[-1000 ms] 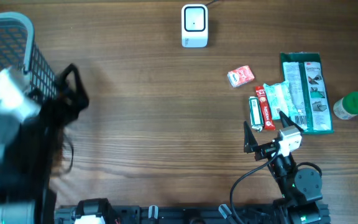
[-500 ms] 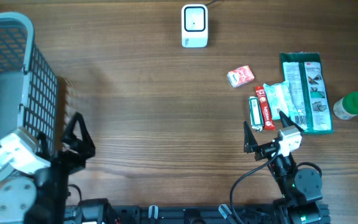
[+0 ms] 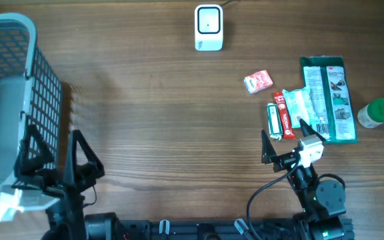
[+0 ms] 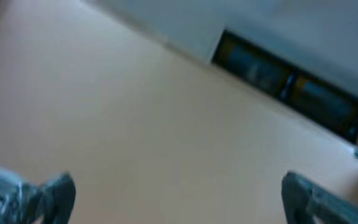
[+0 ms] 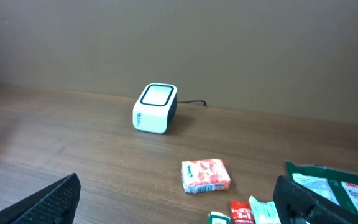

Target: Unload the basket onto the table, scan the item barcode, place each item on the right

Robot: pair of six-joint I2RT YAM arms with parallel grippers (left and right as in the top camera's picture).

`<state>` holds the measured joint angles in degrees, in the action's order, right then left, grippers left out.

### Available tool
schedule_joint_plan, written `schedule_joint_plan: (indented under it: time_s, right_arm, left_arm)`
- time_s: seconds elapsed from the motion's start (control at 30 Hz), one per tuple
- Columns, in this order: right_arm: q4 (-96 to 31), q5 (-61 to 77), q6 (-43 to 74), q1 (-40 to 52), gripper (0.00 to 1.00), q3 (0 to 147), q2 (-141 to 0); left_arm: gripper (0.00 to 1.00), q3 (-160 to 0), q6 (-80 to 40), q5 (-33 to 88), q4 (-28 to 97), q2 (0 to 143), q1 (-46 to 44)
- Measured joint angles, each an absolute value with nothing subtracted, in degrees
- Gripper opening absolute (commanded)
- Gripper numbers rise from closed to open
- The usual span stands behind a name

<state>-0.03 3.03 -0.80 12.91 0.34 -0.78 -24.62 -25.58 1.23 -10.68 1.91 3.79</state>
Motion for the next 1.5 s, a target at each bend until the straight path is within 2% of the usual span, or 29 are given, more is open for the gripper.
schedule_joint_plan:
  time_s: [0.2,0.47,1.03,1.33,1.5]
  right_arm:
    - [0.0,3.0,-0.8,12.9,1.0,0.3,-0.8]
    - [0.0,3.0,-0.8,12.9,1.0,0.3,-0.8]
    - [0.0,3.0,-0.8,12.9,1.0,0.3,-0.8]
    - [0.0,3.0,-0.8,12.9,1.0,0.3,-0.8]
    - [0.0,3.0,-0.8,12.9,1.0,0.3,-0.8]
  left_arm:
    - [1.0,-14.8,-25.6,2.9,-22.4,0.8,3.7]
    - [1.0,-5.1,-25.6,3.1,-22.7,0.8,3.7]
    - [1.0,-0.6,-23.1,3.1,3.9,0.8,3.8]
    - [1.0,-0.6,-10.0,3.1,3.9,0.8,3.8]
    - [1.0,-0.6,-6.9,3.1,3.9,0.8,3.8]
